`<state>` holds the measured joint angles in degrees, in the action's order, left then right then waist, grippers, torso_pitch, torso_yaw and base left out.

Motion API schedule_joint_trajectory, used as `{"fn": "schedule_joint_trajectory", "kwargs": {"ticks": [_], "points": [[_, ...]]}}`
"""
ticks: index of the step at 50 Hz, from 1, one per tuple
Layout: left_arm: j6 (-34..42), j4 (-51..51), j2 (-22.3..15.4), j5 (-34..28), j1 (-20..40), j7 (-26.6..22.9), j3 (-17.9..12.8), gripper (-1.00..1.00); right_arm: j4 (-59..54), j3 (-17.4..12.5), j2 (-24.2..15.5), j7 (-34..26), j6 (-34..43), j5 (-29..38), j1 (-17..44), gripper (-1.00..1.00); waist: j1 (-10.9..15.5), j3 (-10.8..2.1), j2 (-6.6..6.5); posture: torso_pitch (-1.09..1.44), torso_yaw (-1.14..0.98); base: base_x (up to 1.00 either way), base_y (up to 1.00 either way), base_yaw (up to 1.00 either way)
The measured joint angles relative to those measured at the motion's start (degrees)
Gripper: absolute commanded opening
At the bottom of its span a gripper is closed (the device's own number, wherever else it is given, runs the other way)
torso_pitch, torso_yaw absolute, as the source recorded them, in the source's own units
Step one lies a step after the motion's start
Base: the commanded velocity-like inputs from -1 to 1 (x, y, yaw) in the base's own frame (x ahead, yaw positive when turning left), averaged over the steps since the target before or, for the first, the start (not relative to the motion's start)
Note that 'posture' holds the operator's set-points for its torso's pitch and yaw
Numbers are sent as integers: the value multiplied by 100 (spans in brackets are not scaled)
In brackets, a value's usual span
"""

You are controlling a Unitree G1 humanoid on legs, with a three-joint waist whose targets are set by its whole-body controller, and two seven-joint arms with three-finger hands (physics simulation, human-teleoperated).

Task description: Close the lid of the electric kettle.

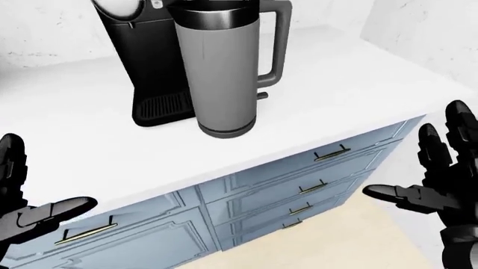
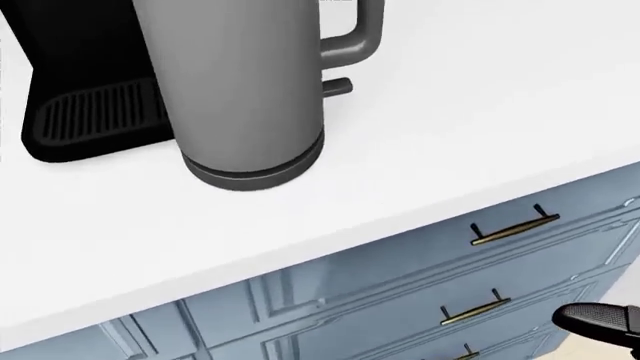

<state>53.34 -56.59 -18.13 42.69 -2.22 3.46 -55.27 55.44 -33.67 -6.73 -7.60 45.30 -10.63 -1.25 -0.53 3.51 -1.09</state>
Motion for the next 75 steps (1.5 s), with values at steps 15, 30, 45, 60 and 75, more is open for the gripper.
{"fn": "schedule_joint_trajectory", "kwargs": {"ticks": [15,30,45,60,75], "points": [[-57,48,26,-65,-23,-18,29,100,113,-98,35,-9,20,-162,19,100,46,-96,101,0,0,0,0,0],[-78,75,66,-156,-14,-94,36,100,10,-89,-4,140,-243,-512,-113,100,41,-61,96,0,0,0,0,0],[-120,132,64,-173,-6,-121,41,100,37,60,54,62,-184,-147,-91,100,248,-54,-160,0,0,0,0,54],[-138,121,87,-205,2,-99,48,100,-3,129,24,52,-196,30,-14,100,118,84,359,0,0,0,0,47],[-2,-86,-27,21,-3,19,-29,100,-69,109,51,65,-226,51,-38,100,34,-106,46,0,0,0,0,0]]}}
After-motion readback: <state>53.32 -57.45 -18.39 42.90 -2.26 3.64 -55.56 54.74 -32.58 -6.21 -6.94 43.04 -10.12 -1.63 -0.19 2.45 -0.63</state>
